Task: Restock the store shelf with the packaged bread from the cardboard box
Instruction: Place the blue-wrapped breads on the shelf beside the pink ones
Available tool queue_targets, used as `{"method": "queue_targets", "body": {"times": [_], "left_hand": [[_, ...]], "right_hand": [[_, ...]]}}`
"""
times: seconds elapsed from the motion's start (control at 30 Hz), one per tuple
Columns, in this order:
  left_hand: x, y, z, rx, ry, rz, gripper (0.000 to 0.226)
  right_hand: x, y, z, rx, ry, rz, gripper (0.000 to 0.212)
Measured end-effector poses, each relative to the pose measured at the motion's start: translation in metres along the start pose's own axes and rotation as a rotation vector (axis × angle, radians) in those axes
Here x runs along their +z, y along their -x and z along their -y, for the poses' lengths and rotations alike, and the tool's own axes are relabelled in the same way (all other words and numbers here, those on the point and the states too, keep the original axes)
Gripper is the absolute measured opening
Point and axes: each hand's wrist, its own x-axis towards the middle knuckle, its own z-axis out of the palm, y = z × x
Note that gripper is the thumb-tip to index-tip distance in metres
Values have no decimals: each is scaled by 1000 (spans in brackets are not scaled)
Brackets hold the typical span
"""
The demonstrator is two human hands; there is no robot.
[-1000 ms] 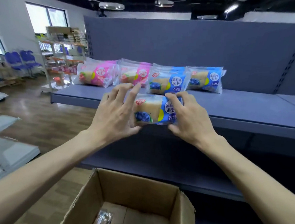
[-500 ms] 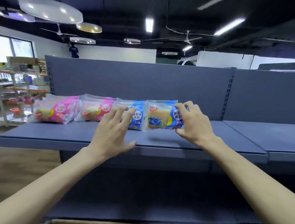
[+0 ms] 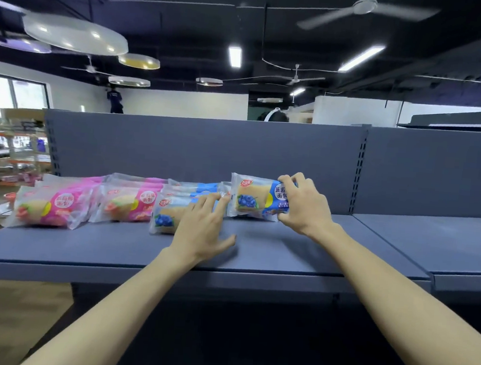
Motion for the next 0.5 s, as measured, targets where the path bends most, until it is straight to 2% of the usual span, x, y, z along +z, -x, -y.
{"method": "queue_targets", "body": {"times": [0.07, 0.2, 0.5], "left_hand": [[14, 1, 1, 6, 48, 3, 72], [24, 0, 8, -48, 211, -120, 55], [27, -1, 9, -48, 186, -149, 50]], "right_hand": [[9, -5, -4, -1, 6, 10, 69], [27, -12, -12, -9, 33, 42, 72], [61, -25, -8, -5, 14, 112, 74]]}}
